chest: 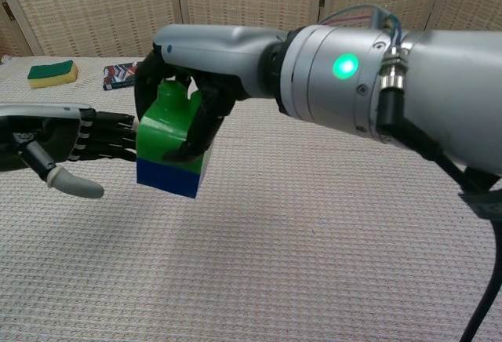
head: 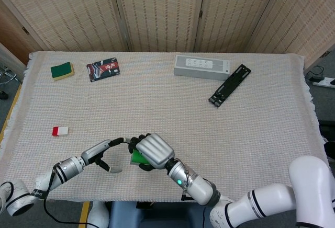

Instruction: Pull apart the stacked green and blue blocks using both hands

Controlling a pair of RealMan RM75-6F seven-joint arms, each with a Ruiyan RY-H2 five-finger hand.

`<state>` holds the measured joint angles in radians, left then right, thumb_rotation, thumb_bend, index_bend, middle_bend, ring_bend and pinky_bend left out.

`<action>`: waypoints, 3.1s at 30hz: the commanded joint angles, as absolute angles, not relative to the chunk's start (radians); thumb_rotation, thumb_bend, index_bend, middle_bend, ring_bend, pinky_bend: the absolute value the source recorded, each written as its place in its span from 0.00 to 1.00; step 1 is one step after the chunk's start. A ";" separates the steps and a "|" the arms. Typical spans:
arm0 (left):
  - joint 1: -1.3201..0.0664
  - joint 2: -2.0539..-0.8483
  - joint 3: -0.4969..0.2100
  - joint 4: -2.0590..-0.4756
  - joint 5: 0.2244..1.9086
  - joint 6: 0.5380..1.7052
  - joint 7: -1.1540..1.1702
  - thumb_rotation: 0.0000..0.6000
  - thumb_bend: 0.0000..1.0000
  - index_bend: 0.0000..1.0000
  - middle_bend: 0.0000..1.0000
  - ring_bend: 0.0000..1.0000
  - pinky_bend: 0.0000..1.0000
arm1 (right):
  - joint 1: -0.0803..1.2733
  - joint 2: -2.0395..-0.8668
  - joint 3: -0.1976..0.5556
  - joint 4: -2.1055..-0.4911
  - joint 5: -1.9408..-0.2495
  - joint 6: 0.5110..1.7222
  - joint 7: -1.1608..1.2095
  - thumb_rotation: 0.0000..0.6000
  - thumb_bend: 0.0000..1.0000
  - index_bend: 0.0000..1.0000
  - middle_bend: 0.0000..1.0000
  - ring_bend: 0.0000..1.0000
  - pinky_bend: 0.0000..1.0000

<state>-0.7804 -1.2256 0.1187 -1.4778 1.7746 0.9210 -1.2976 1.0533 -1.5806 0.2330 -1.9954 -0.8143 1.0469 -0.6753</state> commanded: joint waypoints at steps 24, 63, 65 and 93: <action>-0.861 -1.302 0.199 -1.391 1.778 0.978 -1.410 1.00 0.24 0.23 0.19 0.00 0.00 | 1.071 -1.630 0.230 -1.923 -0.834 1.045 -0.601 1.00 0.35 0.87 0.68 0.78 0.85; -0.818 -1.340 0.135 -1.455 1.599 0.921 -1.235 1.00 0.24 0.52 0.26 0.00 0.00 | 1.066 -1.712 0.222 -1.839 -0.880 1.063 -0.571 1.00 0.35 0.87 0.68 0.78 0.85; -0.814 -1.341 0.132 -1.456 1.596 0.920 -1.232 1.00 0.24 0.53 0.27 0.00 0.00 | 1.065 -1.716 0.222 -1.834 -0.882 1.062 -0.571 1.00 0.35 0.87 0.68 0.78 0.85; -0.750 -1.352 0.047 -1.491 1.506 0.905 -1.157 1.00 0.34 0.83 0.73 0.45 0.53 | 1.051 -1.726 0.232 -1.815 -0.885 1.050 -0.565 1.00 0.35 0.87 0.68 0.78 0.85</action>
<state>-0.7512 -1.3520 0.0478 -1.4908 1.5068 0.9057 -1.1580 1.0511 -1.7260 0.2316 -1.8153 -0.8852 1.0504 -0.5651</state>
